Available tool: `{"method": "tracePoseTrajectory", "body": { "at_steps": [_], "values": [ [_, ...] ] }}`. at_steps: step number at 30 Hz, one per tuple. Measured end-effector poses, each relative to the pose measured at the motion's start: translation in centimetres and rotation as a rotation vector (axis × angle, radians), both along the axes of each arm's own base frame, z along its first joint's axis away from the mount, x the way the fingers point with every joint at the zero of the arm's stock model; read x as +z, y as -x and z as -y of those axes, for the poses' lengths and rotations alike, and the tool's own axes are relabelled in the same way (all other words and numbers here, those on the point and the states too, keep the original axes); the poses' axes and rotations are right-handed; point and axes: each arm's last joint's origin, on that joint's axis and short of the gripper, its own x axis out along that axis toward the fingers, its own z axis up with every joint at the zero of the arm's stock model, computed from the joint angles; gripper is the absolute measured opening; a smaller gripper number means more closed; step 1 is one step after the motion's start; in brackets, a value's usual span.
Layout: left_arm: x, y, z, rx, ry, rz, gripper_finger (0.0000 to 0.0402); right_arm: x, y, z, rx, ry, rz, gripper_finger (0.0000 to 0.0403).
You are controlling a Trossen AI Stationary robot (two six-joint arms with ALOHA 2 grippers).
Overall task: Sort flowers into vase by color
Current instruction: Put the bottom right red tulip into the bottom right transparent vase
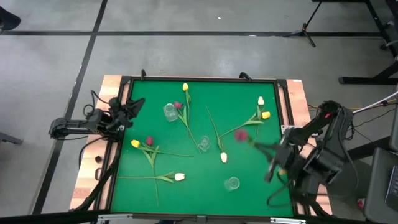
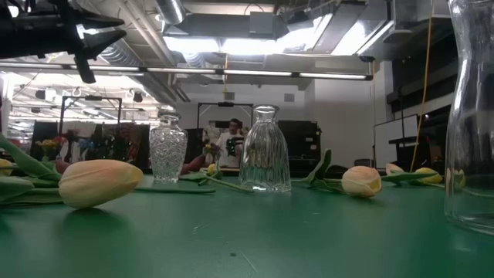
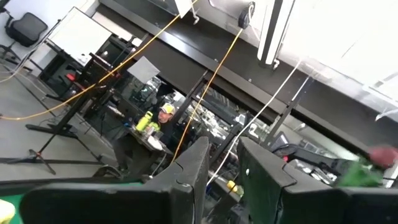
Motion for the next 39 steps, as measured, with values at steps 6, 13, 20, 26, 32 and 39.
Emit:
{"method": "tracePoseTrajectory", "body": {
  "at_steps": [6, 13, 20, 26, 32, 39],
  "values": [
    [-0.2, -0.1, 0.0, -0.001, 0.002, -0.023, 0.0084, -3.3, -2.2, -3.2, 0.095, -0.004, -0.022, 0.0001],
    [-0.2, -0.1, 0.0, 0.004, 0.01, -0.02, 0.0084, -2.7, -2.7, -3.1, 0.002, 0.153, 0.098, 0.0001],
    [-0.2, -0.1, 0.0, 0.0, 0.008, -0.02, 0.0084, -2.4, -5.2, -1.9, 0.266, -0.052, -0.061, 0.0001],
    [-0.2, -0.1, 0.0, -0.002, 0.01, -0.019, 0.0084, 0.3, -8.5, -0.2, 0.672, 0.069, 0.007, 0.0001],
    [-0.2, -0.1, 0.0, -0.009, 0.025, -0.01, 0.0084, 2.8, -6.9, 4.7, 0.724, 0.066, 0.079, 0.0001],
    [-0.2, -0.1, 0.0, -0.008, 0.025, -0.011, 0.0084, 1.4, -1.7, 8.2, 0.72, 0.023, 0.259, 0.0001]
  ]
}}
